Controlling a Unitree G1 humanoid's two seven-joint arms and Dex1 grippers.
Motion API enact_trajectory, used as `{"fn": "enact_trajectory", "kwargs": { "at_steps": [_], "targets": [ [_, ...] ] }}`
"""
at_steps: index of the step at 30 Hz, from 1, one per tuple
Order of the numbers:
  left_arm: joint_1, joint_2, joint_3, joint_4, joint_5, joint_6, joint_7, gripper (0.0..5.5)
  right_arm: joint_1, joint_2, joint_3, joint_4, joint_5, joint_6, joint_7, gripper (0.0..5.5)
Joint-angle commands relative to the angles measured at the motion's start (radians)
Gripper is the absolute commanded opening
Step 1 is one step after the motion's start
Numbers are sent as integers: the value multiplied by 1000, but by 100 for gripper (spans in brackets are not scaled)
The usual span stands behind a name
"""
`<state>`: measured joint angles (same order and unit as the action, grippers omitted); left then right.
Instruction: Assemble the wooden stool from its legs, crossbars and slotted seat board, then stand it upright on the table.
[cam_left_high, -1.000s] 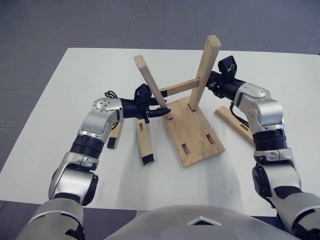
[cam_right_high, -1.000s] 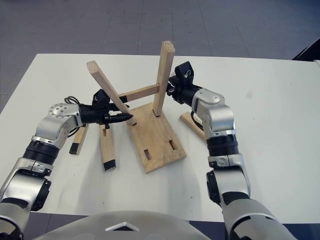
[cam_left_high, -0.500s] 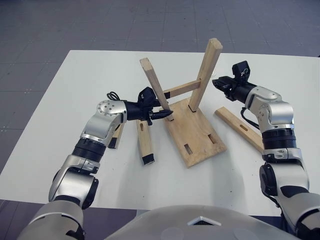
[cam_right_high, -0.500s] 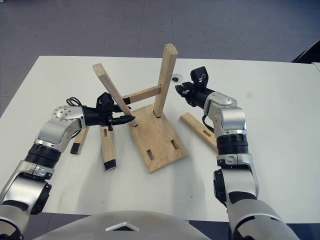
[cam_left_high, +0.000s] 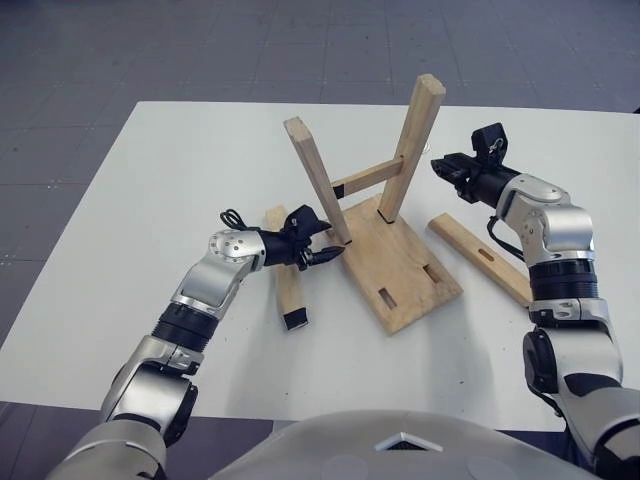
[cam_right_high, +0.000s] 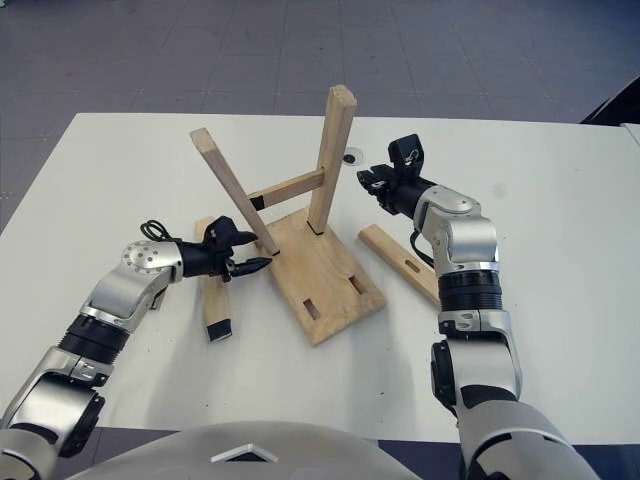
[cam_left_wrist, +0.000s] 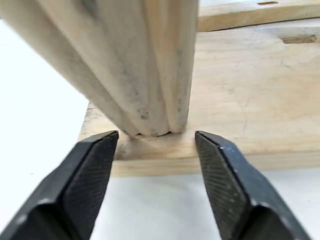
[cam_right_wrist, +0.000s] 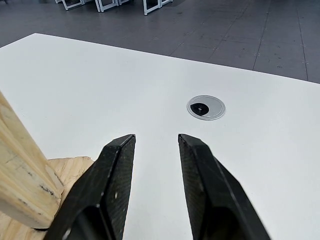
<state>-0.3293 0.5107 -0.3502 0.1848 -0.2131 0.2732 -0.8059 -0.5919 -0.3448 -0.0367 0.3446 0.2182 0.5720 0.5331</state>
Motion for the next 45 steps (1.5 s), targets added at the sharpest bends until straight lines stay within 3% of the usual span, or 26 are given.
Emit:
{"fn": "enact_trajectory", "kwargs": {
  "at_steps": [1,5,8,11,15,21,27,31,39,42,45],
  "targets": [
    [33,17,13,-22,33,41,-4,368,28,-24,21,-18,-11,15,24,159],
    [92,46,102,-138,10,123,48,418,140,-129,194,-79,-138,-59,126,159],
    [157,27,168,-258,-36,208,88,418,202,-175,241,-92,-195,-157,161,159],
    [204,-10,146,-324,-4,276,167,418,243,-199,257,-89,-212,-220,194,159],
    [205,-25,37,-256,158,259,261,418,320,-241,273,-171,-201,-265,278,159],
    [126,-134,51,-114,201,223,351,418,370,-301,328,-274,-248,-421,370,159],
    [-2,-206,68,75,227,159,371,418,380,-282,362,-324,-261,-429,395,159],
    [18,-181,75,25,242,181,358,418,337,-283,300,-288,-264,-358,334,159],
    [183,-124,223,-389,176,413,378,418,244,-234,28,-486,-86,24,170,159],
    [-43,-217,488,-441,19,508,486,418,223,-100,-95,-469,-52,159,-41,159],
    [-334,-247,616,-360,-102,502,534,418,287,-17,-137,-486,-63,197,-174,159]
  ]
}}
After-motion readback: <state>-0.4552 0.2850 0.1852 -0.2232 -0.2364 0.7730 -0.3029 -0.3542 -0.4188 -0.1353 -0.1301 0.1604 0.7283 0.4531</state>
